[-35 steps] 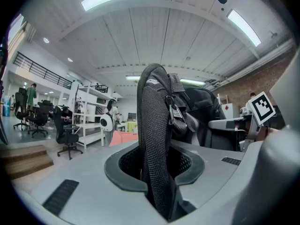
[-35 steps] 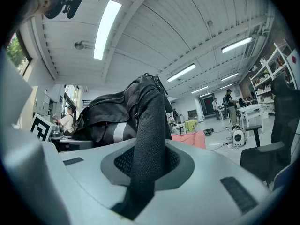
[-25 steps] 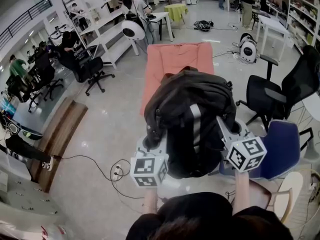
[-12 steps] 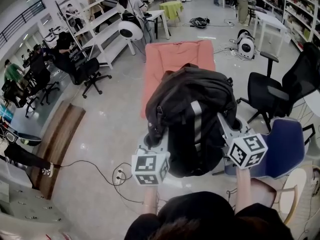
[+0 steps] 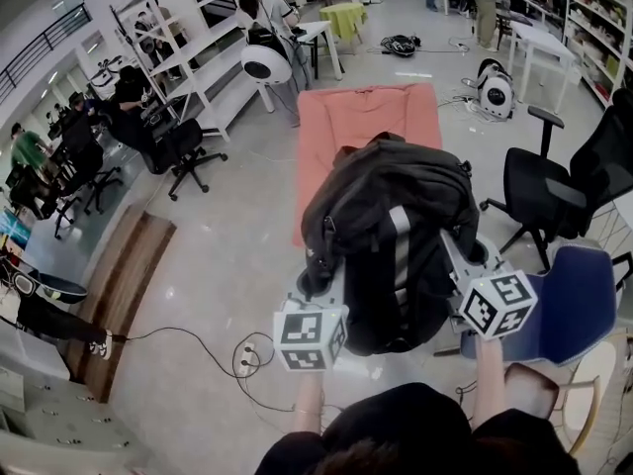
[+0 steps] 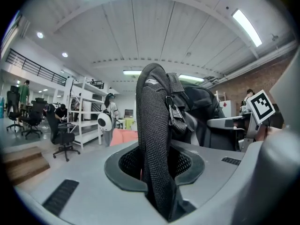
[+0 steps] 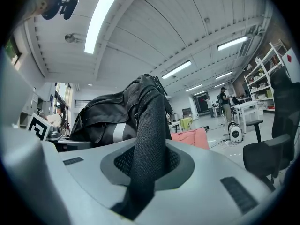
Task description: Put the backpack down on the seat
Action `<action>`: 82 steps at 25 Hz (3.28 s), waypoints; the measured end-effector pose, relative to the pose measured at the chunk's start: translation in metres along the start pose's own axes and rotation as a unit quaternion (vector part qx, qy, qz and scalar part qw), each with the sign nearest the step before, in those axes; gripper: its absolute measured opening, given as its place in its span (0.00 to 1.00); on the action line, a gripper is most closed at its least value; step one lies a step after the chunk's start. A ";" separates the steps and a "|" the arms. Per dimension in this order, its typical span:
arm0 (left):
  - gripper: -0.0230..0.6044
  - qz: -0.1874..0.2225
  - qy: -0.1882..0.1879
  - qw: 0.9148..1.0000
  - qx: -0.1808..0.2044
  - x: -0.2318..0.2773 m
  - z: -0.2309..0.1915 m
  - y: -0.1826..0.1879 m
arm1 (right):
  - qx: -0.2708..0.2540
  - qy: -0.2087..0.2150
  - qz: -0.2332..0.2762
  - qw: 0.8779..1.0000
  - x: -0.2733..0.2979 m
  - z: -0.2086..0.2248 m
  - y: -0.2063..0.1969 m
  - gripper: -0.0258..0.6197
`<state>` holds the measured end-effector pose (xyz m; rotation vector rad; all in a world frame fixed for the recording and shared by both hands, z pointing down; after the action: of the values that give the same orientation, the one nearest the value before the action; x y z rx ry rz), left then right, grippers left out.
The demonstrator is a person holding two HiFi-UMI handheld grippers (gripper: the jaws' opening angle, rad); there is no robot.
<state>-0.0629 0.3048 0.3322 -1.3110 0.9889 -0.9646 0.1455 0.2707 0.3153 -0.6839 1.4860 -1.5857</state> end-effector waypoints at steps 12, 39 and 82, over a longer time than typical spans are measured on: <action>0.22 -0.029 0.009 0.999 -0.018 0.090 -0.052 -0.026 | 0.017 0.000 -0.028 0.999 0.099 0.040 -0.032 0.13; 0.22 -0.066 0.028 0.996 -0.052 0.313 -0.141 -0.059 | 0.033 0.018 -0.066 0.997 0.317 0.156 -0.069 0.13; 0.21 -0.201 0.010 0.972 -0.121 0.546 -0.277 -0.268 | 0.072 -0.021 -0.194 0.978 0.548 0.269 -0.281 0.13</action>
<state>-0.1635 -0.3070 0.5815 -1.7540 0.8915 -1.1888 0.0389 -0.3512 0.5472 -0.9592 1.2426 -1.9357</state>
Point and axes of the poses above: the fingertips, and each gripper's own axes: x forward along the fingers, z to its right, y out of its top, the point moved 1 cm from there along -x, backward along the fingers, and after that the axes turned 10 degrees about z, right-handed, at the moved point
